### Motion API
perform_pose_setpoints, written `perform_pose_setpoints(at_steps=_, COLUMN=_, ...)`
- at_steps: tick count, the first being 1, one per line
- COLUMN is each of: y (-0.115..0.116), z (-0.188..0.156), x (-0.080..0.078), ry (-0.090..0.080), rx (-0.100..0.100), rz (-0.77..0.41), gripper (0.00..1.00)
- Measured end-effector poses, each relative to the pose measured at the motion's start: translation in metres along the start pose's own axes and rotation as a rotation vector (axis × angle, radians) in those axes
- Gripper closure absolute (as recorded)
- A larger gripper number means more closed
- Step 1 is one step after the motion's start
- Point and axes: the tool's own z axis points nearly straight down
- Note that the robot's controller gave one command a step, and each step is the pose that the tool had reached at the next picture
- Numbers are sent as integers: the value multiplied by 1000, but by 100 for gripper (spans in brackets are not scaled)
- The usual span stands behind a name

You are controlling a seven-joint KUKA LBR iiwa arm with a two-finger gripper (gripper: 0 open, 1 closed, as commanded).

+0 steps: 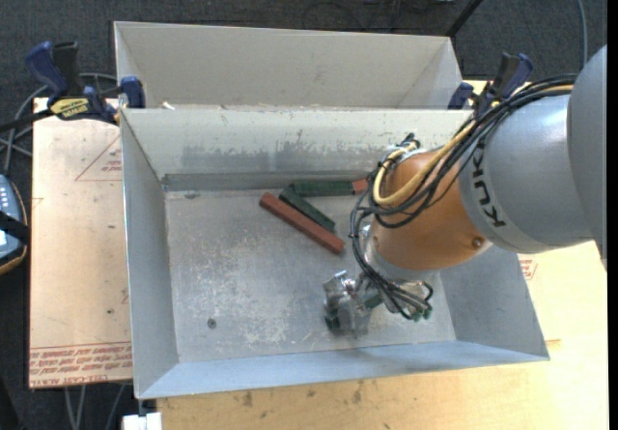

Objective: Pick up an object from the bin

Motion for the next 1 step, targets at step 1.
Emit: perform_pose_setpoints(at_steps=1, y=0, z=2, x=2, ry=6, rx=-1, rz=0, gripper=0)
